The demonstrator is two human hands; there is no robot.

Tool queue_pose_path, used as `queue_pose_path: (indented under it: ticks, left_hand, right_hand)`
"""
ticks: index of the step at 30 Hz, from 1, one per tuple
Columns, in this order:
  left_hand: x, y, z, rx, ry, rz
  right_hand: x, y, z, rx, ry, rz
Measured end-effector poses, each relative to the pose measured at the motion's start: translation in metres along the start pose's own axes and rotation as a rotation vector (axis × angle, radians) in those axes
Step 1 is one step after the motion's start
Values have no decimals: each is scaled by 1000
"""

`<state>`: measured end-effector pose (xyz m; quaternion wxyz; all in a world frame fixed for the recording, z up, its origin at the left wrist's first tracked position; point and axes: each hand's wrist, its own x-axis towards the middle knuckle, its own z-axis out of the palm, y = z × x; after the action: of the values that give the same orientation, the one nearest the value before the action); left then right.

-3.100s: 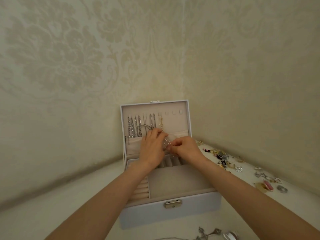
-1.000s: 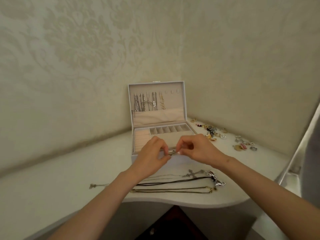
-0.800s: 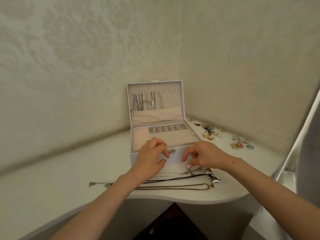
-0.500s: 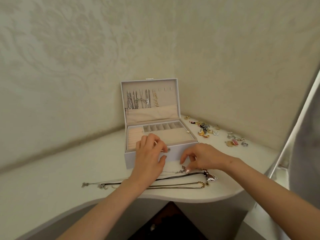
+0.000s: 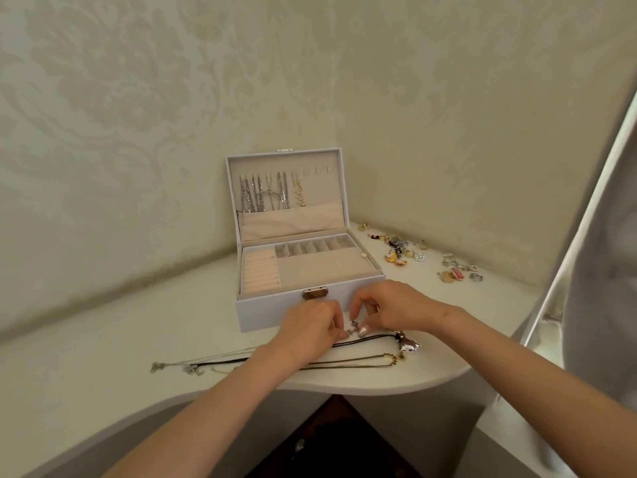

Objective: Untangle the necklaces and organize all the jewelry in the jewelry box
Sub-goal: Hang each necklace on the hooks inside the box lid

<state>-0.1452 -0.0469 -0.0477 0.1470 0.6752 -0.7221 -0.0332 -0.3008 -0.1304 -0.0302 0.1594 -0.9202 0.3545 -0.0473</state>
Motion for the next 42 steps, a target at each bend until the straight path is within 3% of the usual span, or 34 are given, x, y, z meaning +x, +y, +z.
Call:
queue_pose_path:
  ticks: [7,16,20,24,34,42]
  left_hand:
    - [1,-1,1,8,-22,15]
    - [-1,-1,4,9,56,60]
    - [-4,-1,1,4,116,89]
    - [-9,-2,-1,69,173,225]
    - [-10,-7,-7,-331,106,117]
    - [-3,-18,-29,-248,391,82]
  right_hand:
    - [-5,1,-6,73,-29,15]
    - [-4,-5,-6,-14,-17,45]
    - [-6,-6,-5,-10,51,53]
    - [-12,-7,-2,7,168,55]
    - [-13,-8,-8,453,241,-4]
    - [-2,-11,-23,333,418,-39]
